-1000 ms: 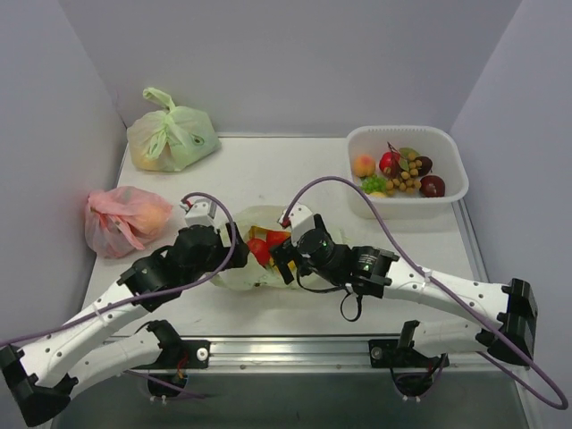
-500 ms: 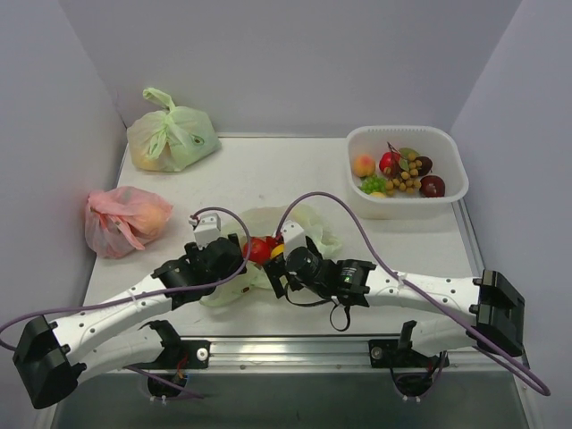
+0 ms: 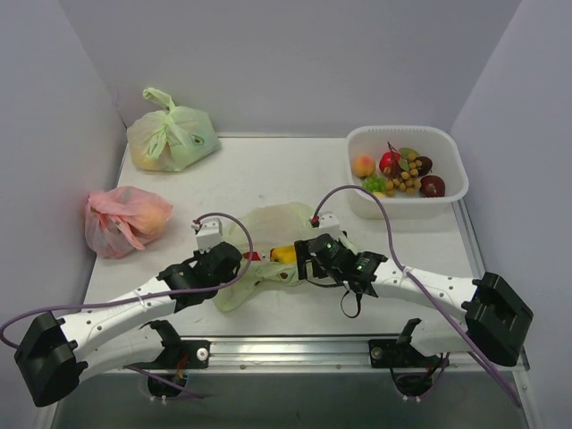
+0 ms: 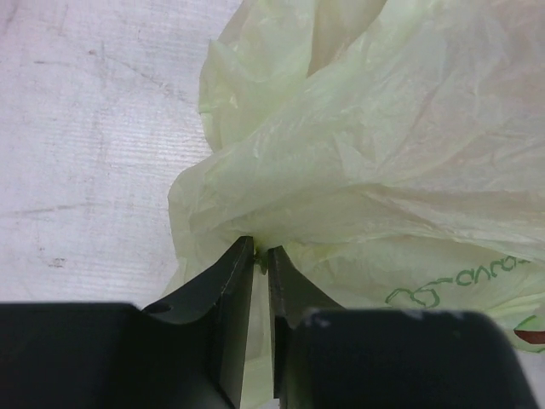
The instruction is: Untie the knot of the plastic bag and take out the fruit
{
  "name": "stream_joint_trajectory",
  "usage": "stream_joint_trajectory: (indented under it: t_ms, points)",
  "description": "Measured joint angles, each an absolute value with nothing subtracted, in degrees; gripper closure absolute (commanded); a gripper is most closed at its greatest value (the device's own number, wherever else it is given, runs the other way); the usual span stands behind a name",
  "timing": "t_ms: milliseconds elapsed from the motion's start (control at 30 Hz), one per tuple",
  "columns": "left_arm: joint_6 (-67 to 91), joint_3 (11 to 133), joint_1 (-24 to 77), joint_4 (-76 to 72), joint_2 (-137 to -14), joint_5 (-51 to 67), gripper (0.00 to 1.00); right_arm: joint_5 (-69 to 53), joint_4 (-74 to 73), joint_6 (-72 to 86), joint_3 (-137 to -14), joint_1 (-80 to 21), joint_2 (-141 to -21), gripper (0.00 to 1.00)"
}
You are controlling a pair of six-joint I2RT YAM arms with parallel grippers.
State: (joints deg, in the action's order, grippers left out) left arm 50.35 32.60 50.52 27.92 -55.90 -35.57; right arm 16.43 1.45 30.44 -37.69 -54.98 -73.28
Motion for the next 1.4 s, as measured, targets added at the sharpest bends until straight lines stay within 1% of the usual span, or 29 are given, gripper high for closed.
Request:
stream_joint_trajectory:
  t_ms: [33, 167, 333, 433, 567, 667, 800, 933, 1033, 1133, 1167, 1267, 1300, 1333, 1367, 1400]
  points:
    - [49.78, 32.60, 50.52, 27.33, -56.21, -35.55, 0.80, 15.97, 1.26, 30.44, -37.69, -54.43, -72.84, 0.17]
    - [47.16, 32.62, 50.52, 25.78, -56.82, -35.42, 0.80, 14.74, -0.78, 28.73, -39.29, -56.03, -71.55, 0.18]
    - [44.42, 33.39, 50.48, 25.39, -56.77, -33.78, 0.83, 14.59, -3.27, 25.36, -46.70, -60.90, -71.59, 0.19]
    - [43.16, 34.35, 50.48, 25.39, -56.53, -32.29, 0.85, 14.68, -3.31, 24.08, -51.33, -61.87, -72.82, 0.20]
    - [41.71, 36.32, 50.48, 25.58, -55.90, -30.46, 0.86, 15.53, -3.20, 22.68, -55.88, -61.65, -77.69, 0.20]
    - [40.91, 37.80, 50.48, 25.69, -55.48, -29.23, 0.90, 15.79, -3.20, 22.46, -57.63, -60.73, -82.67, 0.19]
    - [39.90, 38.52, 50.48, 25.74, -55.07, -27.38, 0.92, 16.69, -3.66, 22.96, -57.78, -58.46, -88.44, 0.14]
    - [39.64, 38.52, 50.48, 26.02, -55.07, -25.32, 0.94, 16.99, -3.73, 23.81, -57.78, -57.04, -91.74, 0.11]
    - [39.55, 38.50, 50.48, 26.06, -55.09, -23.88, 0.94, 16.47, -2.96, 23.86, -57.76, -56.90, -93.82, 0.11]
    - [39.55, 38.50, 50.48, 26.04, -55.13, -22.68, 0.95, 16.56, -1.04, 23.20, -57.76, -56.55, -95.18, 0.13]
    - [39.55, 38.48, 50.48, 26.02, -55.16, -22.31, 0.95, 16.45, -0.01, 23.07, -57.76, -56.38, -95.48, 0.15]
    - [39.57, 38.39, 50.48, 25.96, -55.20, -21.52, 0.95, 16.47, 2.04, 22.68, -57.76, -55.96, -96.36, 0.28]
    - [39.57, 38.37, 50.48, 25.96, -55.20, -21.30, 0.95, 16.40, 2.50, 22.57, -57.76, -55.88, -96.44, 0.39]
    - [39.57, 38.37, 50.48, 25.96, -55.20, -21.08, 0.95, 16.19, 2.85, 22.46, -57.76, -55.79, -96.44, 0.47]
    - [39.57, 38.37, 50.48, 25.98, -55.20, -20.91, 0.96, 16.16, 3.38, 22.22, -57.74, -55.79, -96.33, 0.64]
    - [39.59, 38.37, 50.48, 26.00, -55.20, -20.80, 0.96, 16.40, 3.86, 21.93, -57.58, -55.79, -96.16, 0.69]
